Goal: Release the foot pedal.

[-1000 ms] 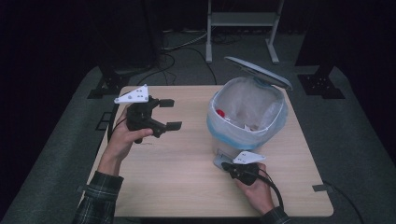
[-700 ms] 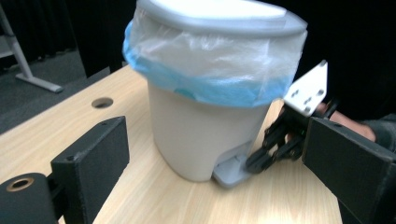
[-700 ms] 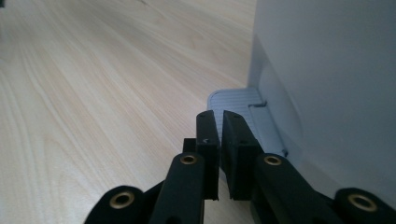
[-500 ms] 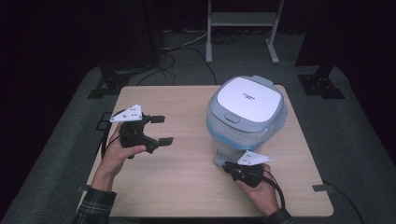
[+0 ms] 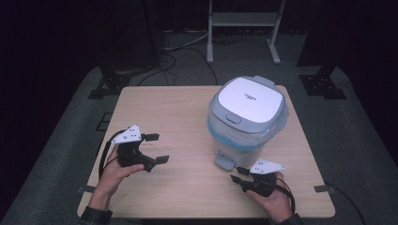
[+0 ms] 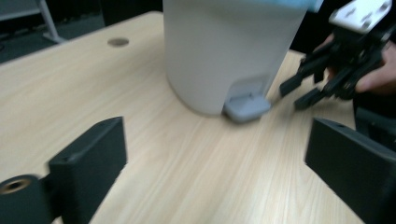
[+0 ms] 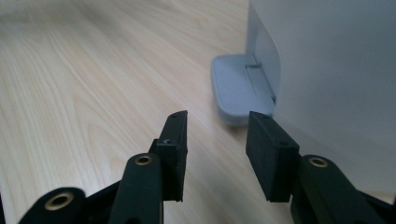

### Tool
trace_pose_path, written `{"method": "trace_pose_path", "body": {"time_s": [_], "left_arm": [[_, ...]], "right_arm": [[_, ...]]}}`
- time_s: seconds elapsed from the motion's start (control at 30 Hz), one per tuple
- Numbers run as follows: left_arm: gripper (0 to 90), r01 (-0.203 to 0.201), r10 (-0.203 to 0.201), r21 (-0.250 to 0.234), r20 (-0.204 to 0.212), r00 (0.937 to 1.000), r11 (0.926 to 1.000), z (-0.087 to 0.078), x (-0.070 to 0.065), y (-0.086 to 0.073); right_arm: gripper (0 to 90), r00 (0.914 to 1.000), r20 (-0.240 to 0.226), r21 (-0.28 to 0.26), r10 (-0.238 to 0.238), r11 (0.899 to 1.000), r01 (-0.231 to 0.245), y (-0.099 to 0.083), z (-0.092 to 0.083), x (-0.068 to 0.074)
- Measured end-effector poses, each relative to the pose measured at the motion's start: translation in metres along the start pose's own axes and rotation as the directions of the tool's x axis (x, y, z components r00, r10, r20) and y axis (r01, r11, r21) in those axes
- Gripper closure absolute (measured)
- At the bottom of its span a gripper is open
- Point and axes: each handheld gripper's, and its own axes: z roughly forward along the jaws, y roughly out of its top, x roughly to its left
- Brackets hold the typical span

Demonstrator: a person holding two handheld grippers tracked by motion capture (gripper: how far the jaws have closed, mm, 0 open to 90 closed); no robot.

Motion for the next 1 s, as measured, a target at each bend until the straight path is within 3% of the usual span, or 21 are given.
{"method": "trace_pose_path", "body": {"time_s": [0.2, 0.5, 0.7, 1.0], "left_arm": [[2.7, 0.021, -0.019, 0.045, -0.063, 0.9978, 0.9987, -0.005, -0.003, -0.023], [2.6, 0.064, -0.052, 0.12, -0.105, 0.9931, 0.9907, -0.005, -0.013, -0.058], [2.6, 0.065, -0.037, 0.206, -0.137, 0.9898, 0.9763, -0.003, -0.023, -0.081], [2.6, 0.092, -0.055, 0.246, -0.155, 0.9865, 0.965, -0.001, -0.023, -0.096]], "right_arm": [[53.7, 0.9992, 0.038, 0.012, 0.01, 1.0, -0.011, -0.012, -0.014, -0.007], [44.5, 0.9929, 0.112, 0.042, 0.041, 0.998, -0.046, -0.029, -0.03, -0.03], [40.5, 0.9838, 0.158, 0.068, 0.084, 0.993, -0.096, -0.041, -0.039, -0.048], [38.5, 0.9762, 0.188, 0.086, 0.109, 0.988, -0.126, -0.049, -0.045, -0.059]]}}
